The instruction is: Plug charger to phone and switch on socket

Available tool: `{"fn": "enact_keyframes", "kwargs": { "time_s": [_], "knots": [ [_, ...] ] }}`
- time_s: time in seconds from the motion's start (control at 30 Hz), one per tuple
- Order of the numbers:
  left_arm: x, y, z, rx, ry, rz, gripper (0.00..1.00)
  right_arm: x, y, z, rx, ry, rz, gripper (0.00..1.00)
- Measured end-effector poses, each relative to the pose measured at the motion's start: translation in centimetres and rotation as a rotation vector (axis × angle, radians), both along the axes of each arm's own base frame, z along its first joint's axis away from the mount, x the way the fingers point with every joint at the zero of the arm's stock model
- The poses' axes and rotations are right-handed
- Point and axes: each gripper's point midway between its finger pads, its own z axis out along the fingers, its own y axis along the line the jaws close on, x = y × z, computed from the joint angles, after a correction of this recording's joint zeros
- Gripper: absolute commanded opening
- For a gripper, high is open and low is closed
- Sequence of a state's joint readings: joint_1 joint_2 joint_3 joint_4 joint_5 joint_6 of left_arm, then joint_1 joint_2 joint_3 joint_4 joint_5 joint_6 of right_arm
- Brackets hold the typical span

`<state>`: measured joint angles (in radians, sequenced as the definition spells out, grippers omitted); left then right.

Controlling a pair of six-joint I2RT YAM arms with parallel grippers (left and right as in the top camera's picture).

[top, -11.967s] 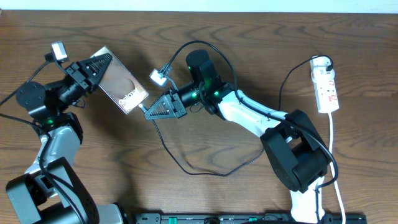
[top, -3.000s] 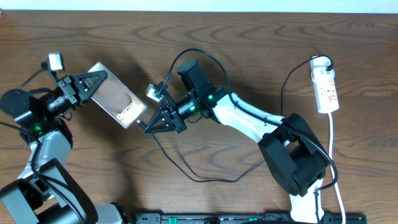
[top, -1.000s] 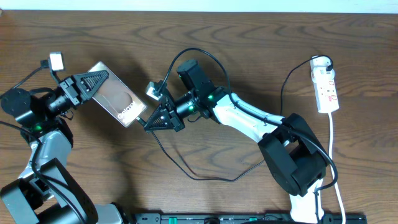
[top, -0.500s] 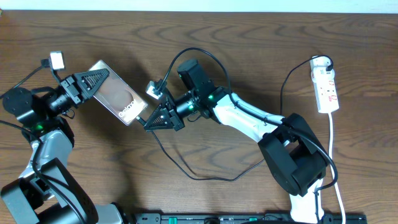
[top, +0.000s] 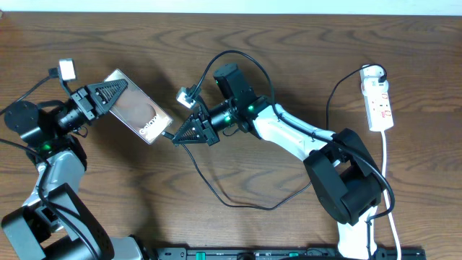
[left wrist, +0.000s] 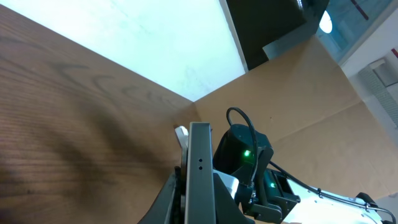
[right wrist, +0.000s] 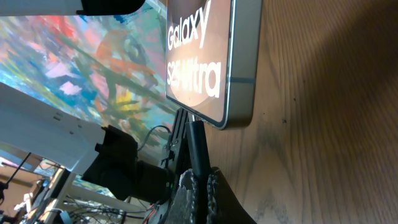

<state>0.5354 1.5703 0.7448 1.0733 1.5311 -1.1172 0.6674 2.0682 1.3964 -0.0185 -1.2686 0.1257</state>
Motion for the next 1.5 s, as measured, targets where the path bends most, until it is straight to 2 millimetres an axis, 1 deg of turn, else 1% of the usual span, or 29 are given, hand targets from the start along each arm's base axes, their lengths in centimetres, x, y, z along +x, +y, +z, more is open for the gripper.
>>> {"fn": "enact_keyframes", "kwargs": {
  "time_s": [0.37,0.97,1.3,1.47,1.5],
  "knots": [
    [0.0,-0.1,0.0,0.000,0.000,-0.004,0.08,-0.5,0.5,-0.1,-0.008,-0.002,0.006,0.01],
    [0.6,0.2,0.2,0.007,-0.022,0.037,0.08,0.1,1.2,0.4,0.005,0.014,-0.031,0.01],
    [0.6,0.3,-0.6,-0.007,-0.003,0.061,0.07,0.0,1.1,0.2,-0.006,0.038,-0.034,0.01],
    [0.6,0.3,-0.7,-0.008,-0.001,0.063,0.07,0.0,1.1,0.2,-0.007,0.039,-0.034,0.01],
    [0.6,0.3,-0.7,-0.008,-0.001,0.063,0.07,0.0,1.1,0.2,-0.007,0.039,-0.034,0.08]
  ]
}}
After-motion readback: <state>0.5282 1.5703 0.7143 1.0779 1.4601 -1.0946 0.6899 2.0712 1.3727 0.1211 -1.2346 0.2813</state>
